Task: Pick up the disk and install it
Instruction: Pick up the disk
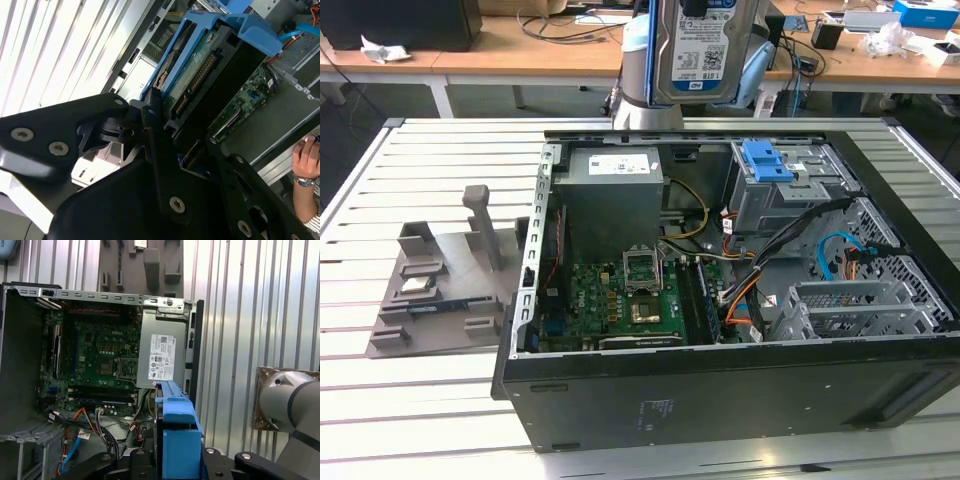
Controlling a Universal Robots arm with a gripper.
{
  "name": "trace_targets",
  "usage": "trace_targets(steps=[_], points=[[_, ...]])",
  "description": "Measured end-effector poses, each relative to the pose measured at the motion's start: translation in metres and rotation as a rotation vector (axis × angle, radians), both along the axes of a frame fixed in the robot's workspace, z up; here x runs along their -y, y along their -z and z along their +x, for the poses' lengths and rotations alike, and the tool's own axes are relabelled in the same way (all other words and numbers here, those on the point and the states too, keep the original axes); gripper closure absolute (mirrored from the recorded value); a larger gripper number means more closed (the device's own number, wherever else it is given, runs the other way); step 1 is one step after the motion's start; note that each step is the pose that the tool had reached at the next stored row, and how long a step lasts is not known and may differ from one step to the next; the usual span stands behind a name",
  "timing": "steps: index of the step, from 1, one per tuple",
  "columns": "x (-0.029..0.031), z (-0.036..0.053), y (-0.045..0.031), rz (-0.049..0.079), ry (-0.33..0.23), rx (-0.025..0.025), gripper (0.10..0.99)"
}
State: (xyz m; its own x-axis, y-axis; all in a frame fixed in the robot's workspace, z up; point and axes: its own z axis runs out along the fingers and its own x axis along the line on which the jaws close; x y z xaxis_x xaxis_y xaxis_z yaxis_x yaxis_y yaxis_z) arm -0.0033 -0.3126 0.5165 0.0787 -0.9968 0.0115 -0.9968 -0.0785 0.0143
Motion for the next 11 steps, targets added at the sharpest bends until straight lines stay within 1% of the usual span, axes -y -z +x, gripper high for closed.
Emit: trace_targets(steps=[8,11], points=[[0.0,0.0051,0.0037,0.0,0.0,0.0,0.718],[0.0004,0.0054,0.0043,-0.001,0.0,-0.0002,0.718]])
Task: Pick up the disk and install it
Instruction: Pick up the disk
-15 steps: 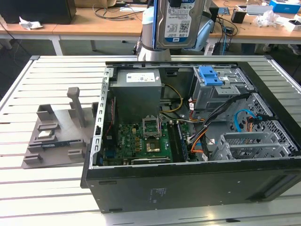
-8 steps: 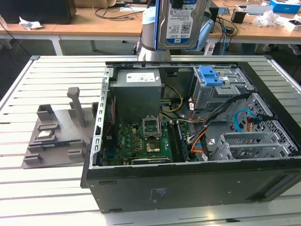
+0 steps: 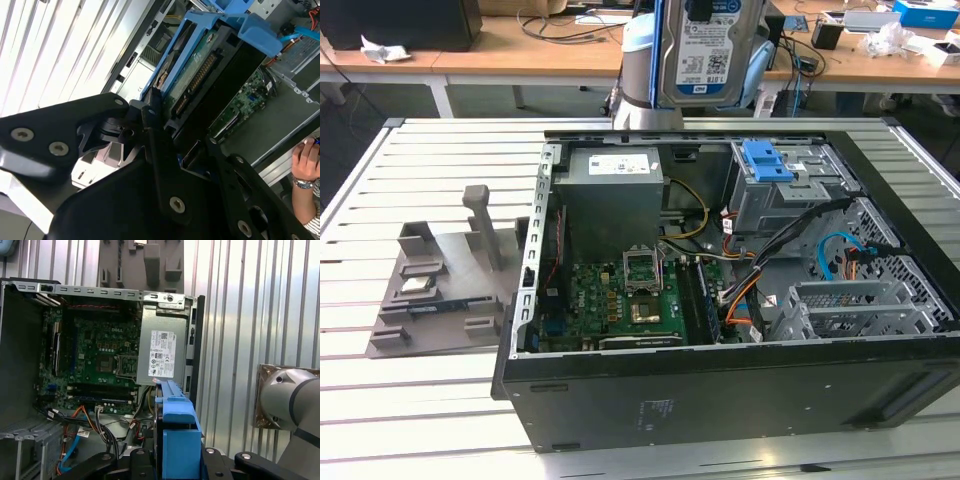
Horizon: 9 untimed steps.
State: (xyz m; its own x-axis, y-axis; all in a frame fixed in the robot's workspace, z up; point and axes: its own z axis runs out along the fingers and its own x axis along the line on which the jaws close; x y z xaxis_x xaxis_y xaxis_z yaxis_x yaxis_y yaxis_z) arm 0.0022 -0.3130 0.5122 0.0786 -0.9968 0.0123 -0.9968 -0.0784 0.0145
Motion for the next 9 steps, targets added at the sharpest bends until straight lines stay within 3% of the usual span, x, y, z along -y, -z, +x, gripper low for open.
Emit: trace_targets(steps=[9], points=[[0.0184,0.0,0.0004,0.0,0.0,0.0001,0.718]])
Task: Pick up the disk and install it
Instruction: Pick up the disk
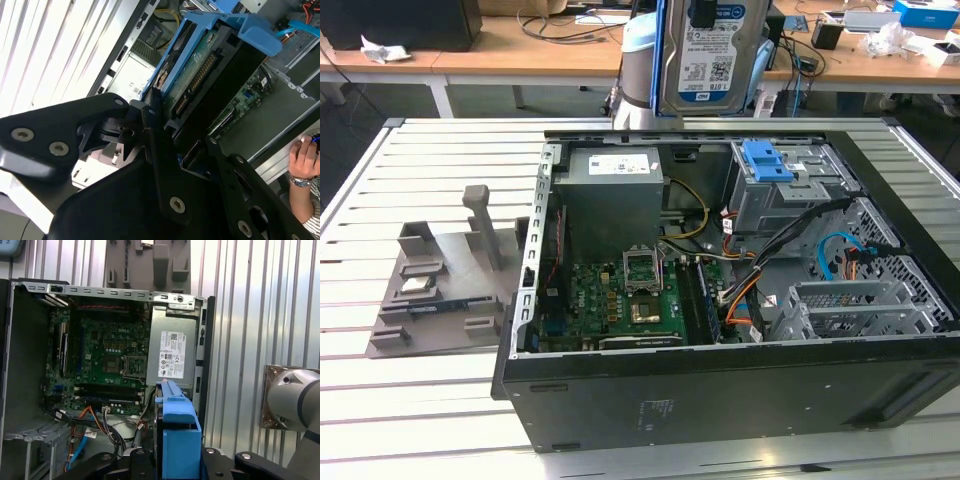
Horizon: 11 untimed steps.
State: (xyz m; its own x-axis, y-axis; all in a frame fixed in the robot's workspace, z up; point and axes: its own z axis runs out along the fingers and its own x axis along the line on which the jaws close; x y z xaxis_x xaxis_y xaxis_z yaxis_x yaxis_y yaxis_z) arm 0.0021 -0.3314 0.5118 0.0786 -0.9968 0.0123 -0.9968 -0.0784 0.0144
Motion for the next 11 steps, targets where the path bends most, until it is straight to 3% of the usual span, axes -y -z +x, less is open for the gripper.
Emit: trace_targets(steps=[11], points=[[0.0158,0.0,0.0005,0.0,0.0,0.0,0.718]])
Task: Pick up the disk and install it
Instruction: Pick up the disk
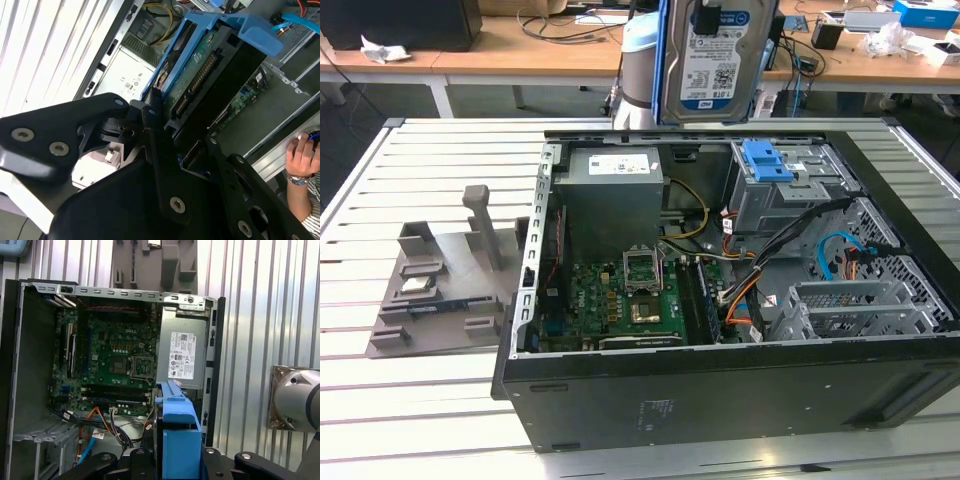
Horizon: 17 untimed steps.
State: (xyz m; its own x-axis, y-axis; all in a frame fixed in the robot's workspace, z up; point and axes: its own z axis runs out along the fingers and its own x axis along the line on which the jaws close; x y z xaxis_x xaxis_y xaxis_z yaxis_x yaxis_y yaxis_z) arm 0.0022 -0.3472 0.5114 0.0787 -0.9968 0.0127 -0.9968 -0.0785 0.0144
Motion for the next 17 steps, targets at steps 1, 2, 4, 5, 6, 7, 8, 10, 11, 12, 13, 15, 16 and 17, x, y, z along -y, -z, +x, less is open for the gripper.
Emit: trace_targets(steps=[1,2,4,5,6,7,8,10,11,12,13,15,16,17], points=[[0.0011,0.0,0.0,0.0,0.0,0.0,0.718],[0.0021,0.0,0.0001,0.0,0.0,0.0,0.718],[0.0048,0.0,0.0002,0.0,0.0,0.0,0.718],[0.0064,0.0,0.0003,-0.001,0.0,0.0001,0.718],[0.0073,0.0,0.0003,-0.001,0.0,0.0,0.718],[0.0085,0.0,0.0003,-0.001,0.0,0.0,0.718],[0.0096,0.0,0.0004,-0.001,0.0,0.0,0.718],[0.0125,0.0,0.0006,-0.001,0.0,0.0,0.718],[0.0148,0.0,0.0007,-0.001,0.0,0.0,0.718],[0.0164,0.0,0.0008,-0.002,0.0,0.0,0.718],[0.0183,0.0,0.0009,-0.002,0.0,0.0,0.718],[0.0212,0.0,0.0011,-0.002,0.0,0.0,0.718],[0.022,0.0,0.0012,-0.002,0.0,0.0,0.718],[0.0229,0.0,0.0012,-0.002,0.0,0.0,0.718]])
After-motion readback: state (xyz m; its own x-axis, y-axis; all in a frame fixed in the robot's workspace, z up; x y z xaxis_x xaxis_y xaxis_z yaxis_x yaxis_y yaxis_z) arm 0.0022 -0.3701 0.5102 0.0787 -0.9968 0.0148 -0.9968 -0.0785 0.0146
